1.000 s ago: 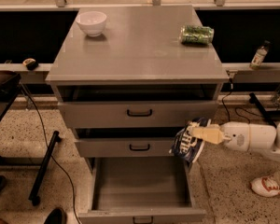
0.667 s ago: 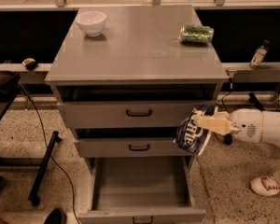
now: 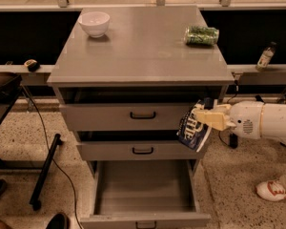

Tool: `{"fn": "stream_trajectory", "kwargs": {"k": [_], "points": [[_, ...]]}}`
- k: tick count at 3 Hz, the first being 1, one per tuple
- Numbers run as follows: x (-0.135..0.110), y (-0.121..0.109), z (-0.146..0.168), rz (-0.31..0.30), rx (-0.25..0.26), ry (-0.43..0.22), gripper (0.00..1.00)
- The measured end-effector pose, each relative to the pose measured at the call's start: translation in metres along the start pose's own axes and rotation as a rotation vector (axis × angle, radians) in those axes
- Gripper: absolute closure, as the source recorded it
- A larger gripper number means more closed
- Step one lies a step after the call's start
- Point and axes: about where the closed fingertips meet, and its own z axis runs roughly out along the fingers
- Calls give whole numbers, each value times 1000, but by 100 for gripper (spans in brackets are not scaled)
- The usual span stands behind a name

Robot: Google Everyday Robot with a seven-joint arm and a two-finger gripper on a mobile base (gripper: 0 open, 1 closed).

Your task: Pick blue chip bag from bottom drawer and place on counter

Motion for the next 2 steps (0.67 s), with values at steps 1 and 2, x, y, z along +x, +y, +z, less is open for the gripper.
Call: {"fn": "stream_trajectory", "kwargs": {"k": [1,2], "points": [[0,13,-4,-50,-40,22,100],[-49,56,-14,-176,-125,-20,100]]}}
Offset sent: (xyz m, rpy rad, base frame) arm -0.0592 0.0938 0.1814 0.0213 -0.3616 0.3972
